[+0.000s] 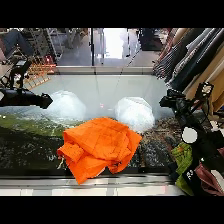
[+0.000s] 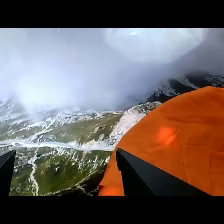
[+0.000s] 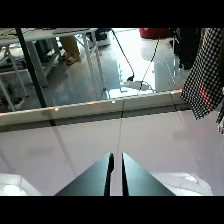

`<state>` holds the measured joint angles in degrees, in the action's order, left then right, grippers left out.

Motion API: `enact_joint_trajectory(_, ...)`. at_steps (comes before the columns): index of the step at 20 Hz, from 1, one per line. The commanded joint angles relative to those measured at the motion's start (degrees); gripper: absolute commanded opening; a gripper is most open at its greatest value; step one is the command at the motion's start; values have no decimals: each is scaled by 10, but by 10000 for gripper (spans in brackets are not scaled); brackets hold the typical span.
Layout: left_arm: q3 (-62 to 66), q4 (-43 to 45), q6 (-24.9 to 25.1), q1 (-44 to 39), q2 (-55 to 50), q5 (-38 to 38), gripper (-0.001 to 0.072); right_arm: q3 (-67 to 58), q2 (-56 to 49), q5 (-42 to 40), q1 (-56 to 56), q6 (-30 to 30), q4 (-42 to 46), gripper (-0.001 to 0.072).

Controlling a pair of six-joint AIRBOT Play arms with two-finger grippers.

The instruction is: Fold the clothes and pants, and hang the long-sleeved shirts on hangers.

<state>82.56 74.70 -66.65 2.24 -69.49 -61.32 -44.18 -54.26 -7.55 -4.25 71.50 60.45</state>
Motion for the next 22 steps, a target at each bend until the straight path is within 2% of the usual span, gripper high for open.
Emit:
enact_joint_trajectory(1, 0, 0, 0, 0, 0, 0, 718, 0, 0, 0, -1, 0, 0, 101)
enact_joint_trajectory(7, 0, 0, -2, 0, 0, 0, 718, 0, 0, 0, -1, 0, 0, 101)
enact_joint_trajectory(9, 0, 0, -39, 0, -1, 0, 719, 0, 0, 0, -1, 0, 0, 101)
enact_joint_trajectory(12, 0, 1, -127, 1, -9, -14, 720, 0, 0, 0, -1, 10, -10, 101)
enact_joint_trajectory(13, 0, 4, -147, 1, -15, -37, 720, 0, 0, 0, -3, 34, -26, 101)
enact_joint_trajectory(16, -15, 38, -196, 1, -40, -132, 720, 0, 2, 6, -12, 185, -98, 101)
enact_joint_trajectory(18, -61, 41, -196, 10, -42, -155, 719, 0, 10, 6, -12, 309, -138, 101)
enact_joint_trajectory(20, -123, 38, -195, 19, -33, -167, 719, -2, 37, 62, -8, 404, -148, 101)
enact_joint_trajectory(22, -185, 6, -162, 30, -12, -165, 719, -9, 74, 137, 4, 371, -96, 101)
